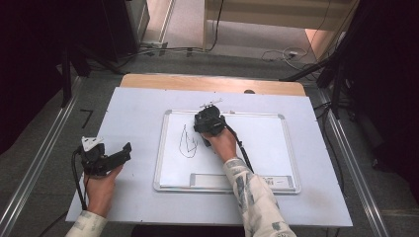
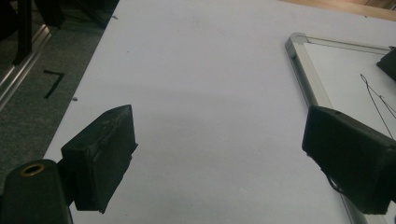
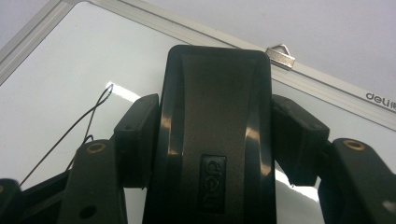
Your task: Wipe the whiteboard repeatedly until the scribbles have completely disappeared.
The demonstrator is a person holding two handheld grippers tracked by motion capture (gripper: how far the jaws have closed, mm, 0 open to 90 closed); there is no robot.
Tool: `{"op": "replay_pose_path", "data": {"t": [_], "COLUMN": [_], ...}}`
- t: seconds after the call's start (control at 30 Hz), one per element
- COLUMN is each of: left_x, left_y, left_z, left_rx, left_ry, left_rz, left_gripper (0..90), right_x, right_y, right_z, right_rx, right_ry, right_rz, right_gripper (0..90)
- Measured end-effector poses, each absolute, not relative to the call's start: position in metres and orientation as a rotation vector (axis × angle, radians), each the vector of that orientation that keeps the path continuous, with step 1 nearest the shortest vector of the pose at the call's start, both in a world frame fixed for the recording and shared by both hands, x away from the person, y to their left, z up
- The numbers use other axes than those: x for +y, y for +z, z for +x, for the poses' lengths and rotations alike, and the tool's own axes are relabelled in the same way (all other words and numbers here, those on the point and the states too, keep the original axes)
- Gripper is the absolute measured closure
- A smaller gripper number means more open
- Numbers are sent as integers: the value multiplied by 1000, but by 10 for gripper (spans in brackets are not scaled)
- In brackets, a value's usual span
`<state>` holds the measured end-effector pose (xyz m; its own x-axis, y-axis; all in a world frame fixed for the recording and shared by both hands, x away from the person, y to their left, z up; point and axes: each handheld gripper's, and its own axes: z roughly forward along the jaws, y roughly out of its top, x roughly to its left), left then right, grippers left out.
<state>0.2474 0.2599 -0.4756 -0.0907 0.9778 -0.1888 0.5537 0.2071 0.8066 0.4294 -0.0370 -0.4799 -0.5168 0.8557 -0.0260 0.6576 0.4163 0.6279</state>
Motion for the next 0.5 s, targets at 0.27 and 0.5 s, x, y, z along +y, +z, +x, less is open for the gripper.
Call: {"op": "replay_pose_path", "data": {"t": [0.27,0.5], "left_x": [259,261], "left_y": [-474,-476], "left_z": [247,248], "left_rx": [1743,1753], "left_ry": [728,722], "left_rz": [1435,1438], "left_gripper": [99,99], "right_x": [-35,-39], "right_y": [-482,-481], "right_z": [428,428], "right_rx": [2318,2330], "right_ry": [849,827], "right_rz": [1322,1298], "right_gripper": [369,371]}}
